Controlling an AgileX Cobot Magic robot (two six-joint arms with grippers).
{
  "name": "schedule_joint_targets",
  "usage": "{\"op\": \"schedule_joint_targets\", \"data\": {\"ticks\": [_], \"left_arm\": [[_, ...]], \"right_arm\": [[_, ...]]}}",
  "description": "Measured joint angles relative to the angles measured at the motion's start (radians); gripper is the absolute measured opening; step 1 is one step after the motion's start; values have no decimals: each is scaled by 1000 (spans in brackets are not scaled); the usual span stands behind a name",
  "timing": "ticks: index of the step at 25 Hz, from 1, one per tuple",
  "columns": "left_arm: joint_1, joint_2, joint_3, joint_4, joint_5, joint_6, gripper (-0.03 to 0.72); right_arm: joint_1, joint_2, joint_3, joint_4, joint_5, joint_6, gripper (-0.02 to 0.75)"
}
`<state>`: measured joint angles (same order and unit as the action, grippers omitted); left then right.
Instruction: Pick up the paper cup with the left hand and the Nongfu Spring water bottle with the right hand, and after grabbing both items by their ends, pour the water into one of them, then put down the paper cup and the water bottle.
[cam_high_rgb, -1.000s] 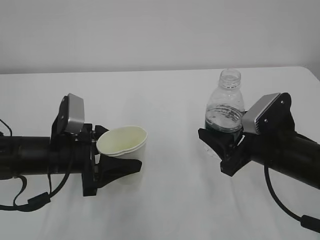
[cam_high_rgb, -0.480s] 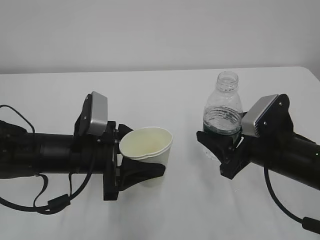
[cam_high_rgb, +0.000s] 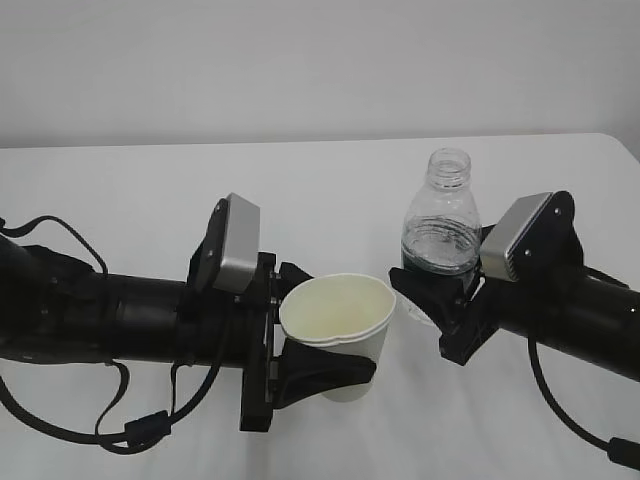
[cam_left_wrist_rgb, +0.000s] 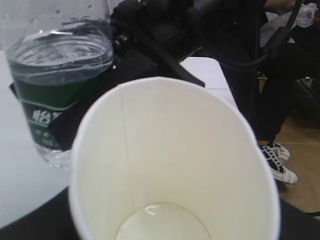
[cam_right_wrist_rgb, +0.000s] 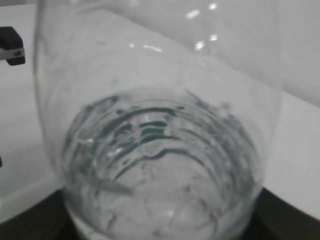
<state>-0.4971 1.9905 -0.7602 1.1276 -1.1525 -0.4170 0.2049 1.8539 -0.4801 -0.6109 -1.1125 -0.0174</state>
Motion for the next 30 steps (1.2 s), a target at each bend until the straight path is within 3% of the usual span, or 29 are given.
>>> {"op": "schedule_joint_targets", "data": {"ticks": [16,30], "left_arm": [[-12,0,0,-4,0,0,463],[-12,0,0,-1,0,0,463]], "right_arm": [[20,0,-58,-59,0,-6,470],[51,0,-126,-77,39,-134,470]]}}
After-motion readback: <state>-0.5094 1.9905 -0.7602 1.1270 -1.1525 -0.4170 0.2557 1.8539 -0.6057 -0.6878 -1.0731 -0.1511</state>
